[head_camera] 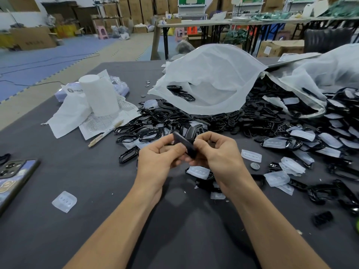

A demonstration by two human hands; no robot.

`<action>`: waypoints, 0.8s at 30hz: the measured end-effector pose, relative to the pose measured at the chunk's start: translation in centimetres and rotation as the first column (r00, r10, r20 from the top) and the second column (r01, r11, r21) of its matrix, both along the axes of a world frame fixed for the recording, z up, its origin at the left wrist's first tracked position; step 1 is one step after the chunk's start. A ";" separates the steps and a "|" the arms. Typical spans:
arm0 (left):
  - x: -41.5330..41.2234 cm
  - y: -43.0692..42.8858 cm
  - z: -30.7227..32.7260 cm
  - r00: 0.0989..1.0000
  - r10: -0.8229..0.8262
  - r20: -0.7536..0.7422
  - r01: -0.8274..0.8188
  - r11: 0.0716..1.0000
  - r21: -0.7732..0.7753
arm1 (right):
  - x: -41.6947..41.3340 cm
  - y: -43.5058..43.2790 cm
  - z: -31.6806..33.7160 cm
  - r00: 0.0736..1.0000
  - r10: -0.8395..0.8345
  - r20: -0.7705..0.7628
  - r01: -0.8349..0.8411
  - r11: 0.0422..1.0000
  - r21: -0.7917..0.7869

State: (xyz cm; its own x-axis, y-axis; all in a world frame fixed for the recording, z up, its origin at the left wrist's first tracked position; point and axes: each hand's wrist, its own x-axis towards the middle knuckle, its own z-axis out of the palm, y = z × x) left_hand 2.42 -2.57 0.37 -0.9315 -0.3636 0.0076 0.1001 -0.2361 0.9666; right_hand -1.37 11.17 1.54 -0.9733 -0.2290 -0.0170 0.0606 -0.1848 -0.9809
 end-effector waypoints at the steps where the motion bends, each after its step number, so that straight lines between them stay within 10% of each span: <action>1: 0.1 0.0 0.0 0.999 -0.036 -0.010 0.036 0.999 -0.025 | 0.0 0.0 0.0 1.000 0.022 -0.003 -0.022 1.000 0.008; 15: 0.1 -0.6 -0.1 0.996 -0.057 -0.066 0.046 0.986 -0.158 | -0.4 1.4 0.6 0.961 0.221 0.168 -0.213 0.975 -0.064; 24: -0.1 -0.7 -0.1 0.995 -0.087 0.048 0.093 0.987 -0.130 | -0.3 1.0 0.1 0.984 0.141 -0.105 -0.109 0.959 0.260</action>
State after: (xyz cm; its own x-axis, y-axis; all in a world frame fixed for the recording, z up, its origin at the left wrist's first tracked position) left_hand 2.36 -3.27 0.24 -0.9609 -0.2768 0.0101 0.0429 -0.1128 0.9927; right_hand -1.70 12.12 1.64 -0.9355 -0.3524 0.0266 -0.0550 0.0709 -0.9960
